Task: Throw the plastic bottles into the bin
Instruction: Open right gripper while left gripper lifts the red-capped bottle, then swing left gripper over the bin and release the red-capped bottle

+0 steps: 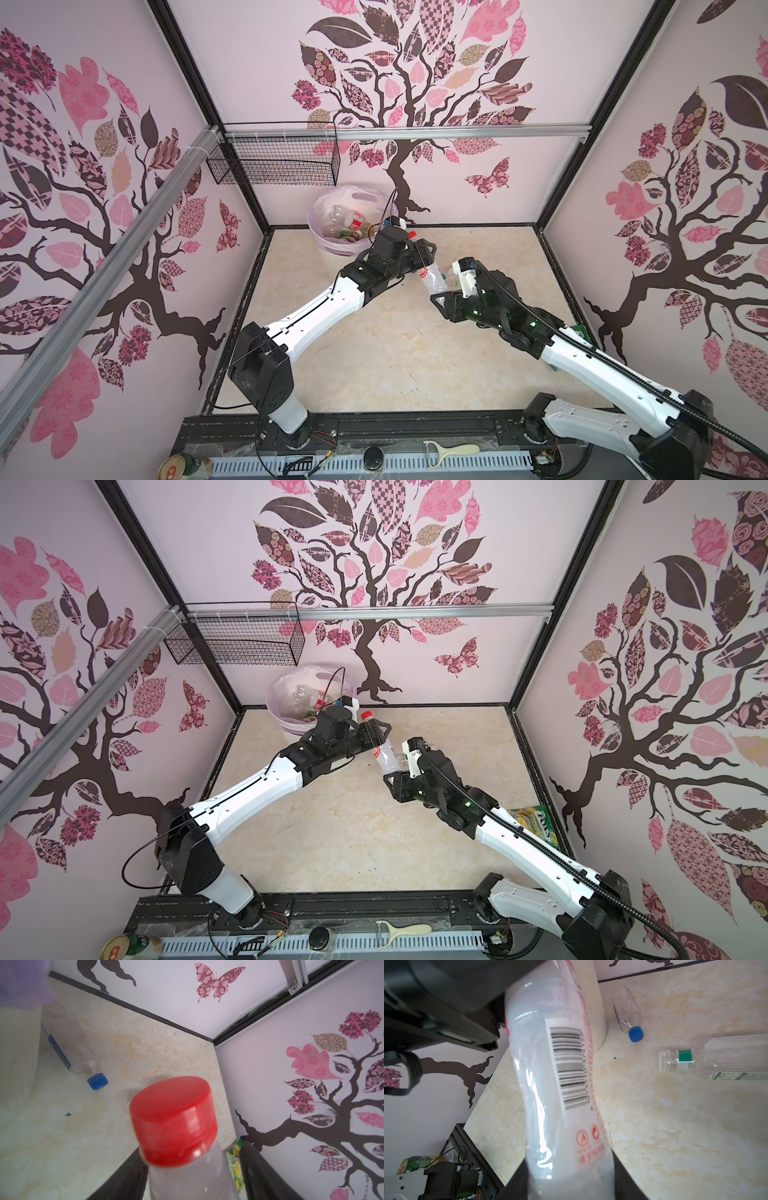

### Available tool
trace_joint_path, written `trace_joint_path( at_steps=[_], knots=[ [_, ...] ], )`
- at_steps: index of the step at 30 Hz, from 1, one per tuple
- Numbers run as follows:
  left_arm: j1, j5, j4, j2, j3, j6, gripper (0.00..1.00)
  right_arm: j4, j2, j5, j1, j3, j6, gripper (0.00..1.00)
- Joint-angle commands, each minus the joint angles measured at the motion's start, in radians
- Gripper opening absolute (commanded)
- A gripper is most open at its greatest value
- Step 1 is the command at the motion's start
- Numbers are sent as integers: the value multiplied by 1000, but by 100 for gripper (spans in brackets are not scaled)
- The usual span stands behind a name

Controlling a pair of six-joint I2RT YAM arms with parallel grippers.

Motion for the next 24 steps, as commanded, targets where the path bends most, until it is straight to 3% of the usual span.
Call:
trace_joint_path(
  at_steps=[1,6,14,20,24],
  knots=[
    [0,9,20,5,61,17,60,15,-17,-10,6,54,-13,48],
    [-1,5,-17,-18,76,58,48,12,-11,0,7,72,-22,62],
    [43,-11,-204,-41,219,213,45,4,-46,40,6,124,-57,99],
    [137,-82,-283,-96,358,345,46,-22,-40,60,7,206,-86,100],
    [168,-187,-325,-89,502,520,46,-31,9,64,7,291,-101,99]
  ],
)
